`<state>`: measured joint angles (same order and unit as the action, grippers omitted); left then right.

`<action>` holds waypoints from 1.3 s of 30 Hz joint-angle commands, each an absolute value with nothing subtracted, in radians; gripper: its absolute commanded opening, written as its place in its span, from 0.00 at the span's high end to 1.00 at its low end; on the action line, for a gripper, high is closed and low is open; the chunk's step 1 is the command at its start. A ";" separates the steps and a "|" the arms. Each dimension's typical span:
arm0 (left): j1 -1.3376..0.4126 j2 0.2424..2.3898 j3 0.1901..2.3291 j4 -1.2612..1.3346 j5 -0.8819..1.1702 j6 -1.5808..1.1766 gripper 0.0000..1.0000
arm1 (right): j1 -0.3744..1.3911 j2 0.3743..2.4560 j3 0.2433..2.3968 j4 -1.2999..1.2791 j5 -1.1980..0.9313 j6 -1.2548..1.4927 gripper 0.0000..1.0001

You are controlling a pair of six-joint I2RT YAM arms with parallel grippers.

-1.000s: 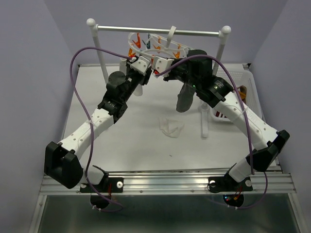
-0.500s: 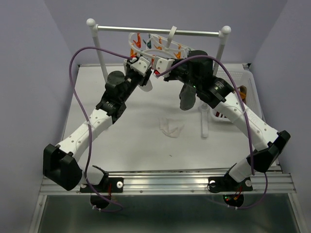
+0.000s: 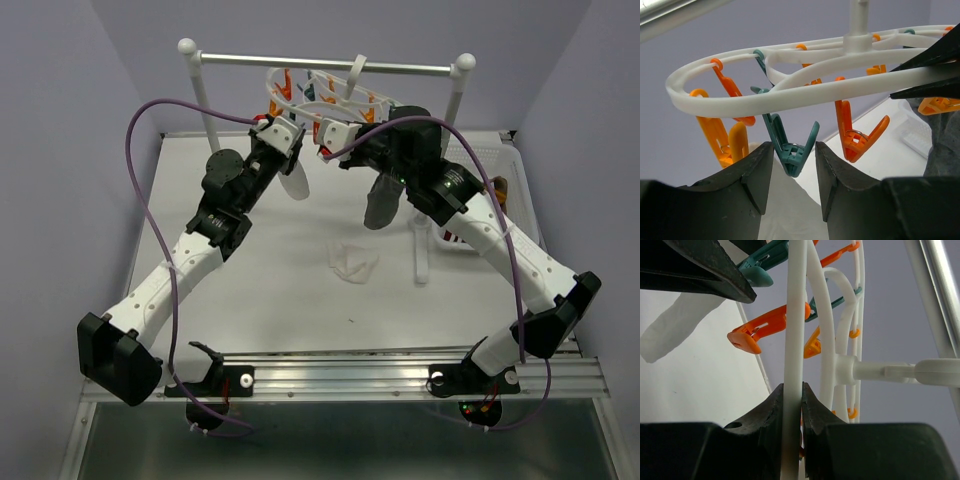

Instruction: Clip the socks to the hanger

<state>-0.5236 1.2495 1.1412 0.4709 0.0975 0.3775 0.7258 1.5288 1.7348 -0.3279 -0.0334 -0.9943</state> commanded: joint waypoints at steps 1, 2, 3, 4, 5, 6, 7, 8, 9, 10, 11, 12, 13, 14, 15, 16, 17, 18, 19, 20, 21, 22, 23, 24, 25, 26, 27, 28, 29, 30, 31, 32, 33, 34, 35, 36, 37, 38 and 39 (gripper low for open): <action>-0.525 1.235 1.189 0.531 0.107 0.382 0.51 | 0.719 1.497 1.721 -0.334 -0.040 -0.959 0.96; -0.525 1.238 1.192 0.531 0.109 0.383 0.51 | 0.719 1.496 1.721 -0.334 -0.040 -0.957 0.96; -0.525 1.239 1.196 0.531 0.118 0.382 0.51 | 0.719 1.496 1.720 -0.333 -0.040 -0.957 0.96; -0.525 1.239 1.197 0.531 0.126 0.383 0.50 | 0.719 1.496 1.718 -0.334 -0.040 -0.957 0.96; -0.525 1.238 1.198 0.531 0.130 0.385 0.50 | 0.719 1.494 1.718 -0.334 -0.040 -0.959 0.96; -0.525 1.238 1.200 0.531 0.136 0.387 0.49 | 0.719 1.493 1.717 -0.333 -0.040 -0.959 0.96; -0.525 1.238 1.201 0.531 0.140 0.390 0.40 | 0.719 1.493 1.712 -0.334 -0.040 -0.959 0.96; -0.523 1.238 1.203 0.531 0.141 0.390 0.39 | 0.719 1.491 1.710 -0.334 -0.040 -0.957 0.96; -0.523 1.239 1.204 0.531 0.141 0.391 0.39 | 0.719 1.493 1.710 -0.334 -0.040 -0.957 0.96; -0.523 1.239 1.206 0.531 0.141 0.391 0.38 | 0.719 1.491 1.709 -0.334 -0.038 -0.957 0.96; -0.525 1.241 1.207 0.529 0.141 0.393 0.38 | 0.719 1.493 1.709 -0.334 -0.041 -0.956 0.96; -0.525 1.241 1.209 0.529 0.141 0.393 0.36 | 0.719 1.493 1.710 -0.334 -0.041 -0.956 0.96; -0.523 1.241 1.212 0.528 0.143 0.394 0.35 | 0.719 1.493 1.709 -0.333 -0.044 -0.956 0.96; -0.523 1.243 1.215 0.529 0.143 0.397 0.35 | 0.719 1.493 1.709 -0.334 -0.046 -0.956 0.96; -0.523 1.243 1.216 0.528 0.143 0.400 0.35 | 0.719 1.491 1.712 -0.334 -0.048 -0.956 0.96; -0.525 1.243 1.221 0.528 0.140 0.402 0.35 | 0.719 1.493 1.712 -0.334 -0.048 -0.954 0.96; -0.523 1.246 1.224 0.526 0.140 0.411 0.35 | 0.719 1.493 1.710 -0.333 -0.048 -0.954 0.96; -0.526 1.247 1.226 0.526 0.140 0.416 0.36 | 0.719 1.494 1.710 -0.334 -0.049 -0.954 0.96; -0.526 1.250 1.229 0.525 0.140 0.420 0.36 | 0.719 1.494 1.712 -0.333 -0.048 -0.954 0.96; -0.525 1.250 1.236 0.519 0.134 0.426 0.36 | 0.719 1.496 1.709 -0.333 -0.048 -0.956 0.96; -0.526 1.258 1.239 0.517 0.126 0.431 0.36 | 0.719 1.497 1.710 -0.333 -0.045 -0.956 0.96; -0.526 1.261 1.246 0.508 0.120 0.436 0.37 | 0.719 1.497 1.709 -0.334 -0.044 -0.956 0.96; -0.526 1.264 1.252 0.505 0.118 0.442 0.39 | 0.719 1.496 1.709 -0.333 -0.046 -0.956 0.96; -0.526 1.269 1.253 0.503 0.117 0.446 0.39 | 0.719 1.497 1.709 -0.334 -0.046 -0.956 0.96; -0.526 1.272 1.253 0.499 0.118 0.449 0.39 | 0.719 1.496 1.707 -0.334 -0.046 -0.956 0.96; -0.526 1.272 1.256 0.496 0.120 0.454 0.39 | 0.719 1.496 1.706 -0.334 -0.048 -0.956 0.96; -0.526 1.273 1.258 0.494 0.120 0.456 0.39 | 0.719 1.497 1.706 -0.334 -0.048 -0.957 0.96; -0.525 1.275 1.261 0.494 0.118 0.457 0.39 | 0.719 1.500 1.704 -0.334 -0.046 -0.957 0.96; -0.526 1.275 1.265 0.489 0.118 0.462 0.39 | 0.719 1.500 1.707 -0.334 -0.045 -0.957 0.96; -0.525 1.276 1.266 0.489 0.118 0.465 0.39 | 0.719 1.499 1.707 -0.333 -0.044 -0.956 0.96; -0.525 1.276 1.269 0.485 0.117 0.468 0.41 | 0.719 1.499 1.709 -0.334 -0.046 -0.956 0.96; -0.525 1.276 1.270 0.483 0.114 0.471 0.42 | 0.719 1.499 1.709 -0.334 -0.046 -0.956 0.96; -0.526 1.276 1.270 0.483 0.114 0.471 0.44 | 0.719 1.499 1.706 -0.333 -0.048 -0.956 0.96; -0.526 1.276 1.270 0.482 0.114 0.472 0.44 | 0.719 1.497 1.706 -0.334 -0.046 -0.956 0.96; -0.526 1.275 1.272 0.482 0.117 0.469 0.46 | 0.719 1.499 1.706 -0.333 -0.048 -0.956 0.96; -0.526 1.273 1.272 0.482 0.121 0.465 0.46 | 0.719 1.500 1.704 -0.334 -0.045 -0.954 0.96; -0.526 1.272 1.273 0.482 0.133 0.460 0.46 | 0.719 1.499 1.704 -0.334 -0.048 -0.954 0.96; -0.528 1.272 1.276 0.482 0.136 0.460 0.46 | 0.719 1.500 1.703 -0.334 -0.048 -0.956 0.96; -0.528 1.273 1.278 0.479 0.140 0.454 0.46 | 0.719 1.502 1.701 -0.334 -0.048 -0.956 0.96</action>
